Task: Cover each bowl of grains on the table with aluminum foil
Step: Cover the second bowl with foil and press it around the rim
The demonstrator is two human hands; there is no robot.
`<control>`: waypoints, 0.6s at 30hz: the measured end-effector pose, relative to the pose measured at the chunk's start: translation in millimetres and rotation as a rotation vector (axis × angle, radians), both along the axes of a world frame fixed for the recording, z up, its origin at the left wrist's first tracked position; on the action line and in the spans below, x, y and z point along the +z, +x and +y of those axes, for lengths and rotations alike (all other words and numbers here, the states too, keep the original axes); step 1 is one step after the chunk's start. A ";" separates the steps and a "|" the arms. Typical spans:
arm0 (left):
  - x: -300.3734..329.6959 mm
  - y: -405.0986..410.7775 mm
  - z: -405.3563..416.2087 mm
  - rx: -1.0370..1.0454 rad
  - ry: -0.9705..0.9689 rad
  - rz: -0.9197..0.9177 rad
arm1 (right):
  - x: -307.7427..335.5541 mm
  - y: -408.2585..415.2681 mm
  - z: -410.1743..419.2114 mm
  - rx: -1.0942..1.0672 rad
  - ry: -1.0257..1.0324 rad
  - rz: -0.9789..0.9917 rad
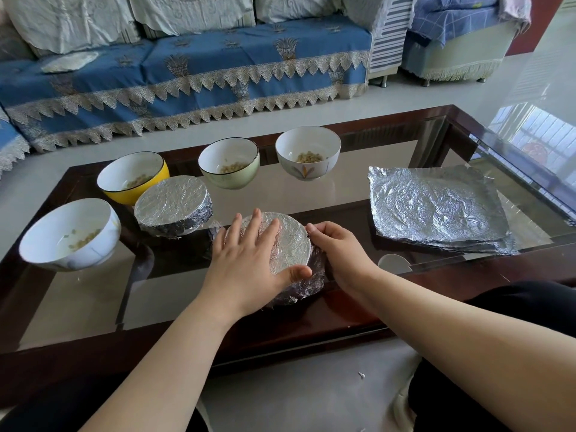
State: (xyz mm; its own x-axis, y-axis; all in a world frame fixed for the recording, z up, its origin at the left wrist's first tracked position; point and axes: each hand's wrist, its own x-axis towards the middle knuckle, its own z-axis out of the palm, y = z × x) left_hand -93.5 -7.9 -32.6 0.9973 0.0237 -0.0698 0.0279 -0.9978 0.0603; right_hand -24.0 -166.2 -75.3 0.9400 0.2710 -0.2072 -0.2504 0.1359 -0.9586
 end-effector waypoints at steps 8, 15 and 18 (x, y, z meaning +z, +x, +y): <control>-0.8 -0.1 1.6 -0.004 0.008 -0.020 | 2.7 7.0 1.2 0.011 0.143 0.167; -1.7 0.8 -1.1 -0.007 0.009 -0.030 | -0.1 8.4 7.6 -0.011 0.146 0.120; -2.0 0.6 -2.1 -0.003 -0.001 -0.039 | -1.1 7.7 8.8 -0.009 0.123 0.080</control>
State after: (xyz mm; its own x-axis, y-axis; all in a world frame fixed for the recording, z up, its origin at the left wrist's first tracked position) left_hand -92.9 -10.0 -34.5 0.9993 0.0203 -0.0307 0.0222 -0.9978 0.0627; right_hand -16.3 -157.3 -76.4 0.9242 0.2910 -0.2473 -0.3237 0.2534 -0.9116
